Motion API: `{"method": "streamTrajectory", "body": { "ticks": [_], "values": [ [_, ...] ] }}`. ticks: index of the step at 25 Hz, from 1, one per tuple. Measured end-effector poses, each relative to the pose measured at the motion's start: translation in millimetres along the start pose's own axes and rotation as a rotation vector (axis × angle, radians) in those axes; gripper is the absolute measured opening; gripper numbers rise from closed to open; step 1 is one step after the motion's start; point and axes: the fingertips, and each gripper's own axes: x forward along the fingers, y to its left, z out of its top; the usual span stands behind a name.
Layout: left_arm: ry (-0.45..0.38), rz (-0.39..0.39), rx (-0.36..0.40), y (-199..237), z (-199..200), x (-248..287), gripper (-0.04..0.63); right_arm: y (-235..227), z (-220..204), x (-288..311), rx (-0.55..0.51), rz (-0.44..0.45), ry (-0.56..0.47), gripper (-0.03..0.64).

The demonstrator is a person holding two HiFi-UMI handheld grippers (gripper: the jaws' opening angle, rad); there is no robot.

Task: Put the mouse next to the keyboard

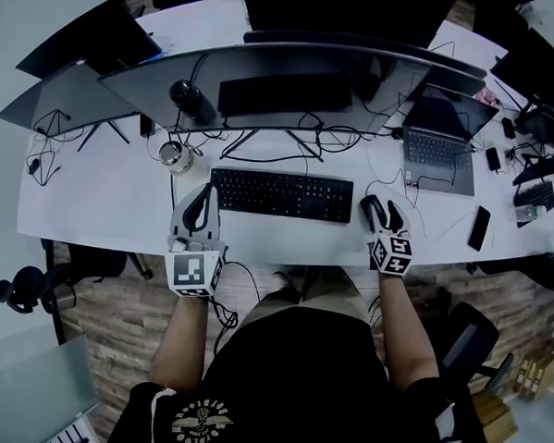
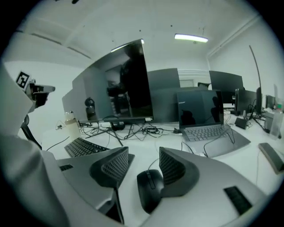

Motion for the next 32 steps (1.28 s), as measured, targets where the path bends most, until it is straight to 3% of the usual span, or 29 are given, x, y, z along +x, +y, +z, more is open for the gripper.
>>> {"method": "streamTrajectory", "body": {
  "ticks": [4,9,15,22,32],
  "values": [
    [-0.042,0.002,-0.042,4,6,-6,0.002,20,51,-28,-0.078,0.026,-0.114,0.183],
    [-0.111,0.031,-0.081,17,22,-20,0.002,52,121,-67,-0.173,0.046,-0.275,0.066],
    [-0.137,0.066,-0.07,35,38,-41,0.002,96,192,-110,-0.228,0.112,-0.415,0.003],
    [-0.184,0.028,-0.052,32,76,-62,0.002,140,237,-138,-0.258,0.186,-0.446,0.002],
    [-0.262,-0.002,0.005,24,115,-90,0.002,184,271,-178,-0.305,0.215,-0.502,0.002]
  ]
}}
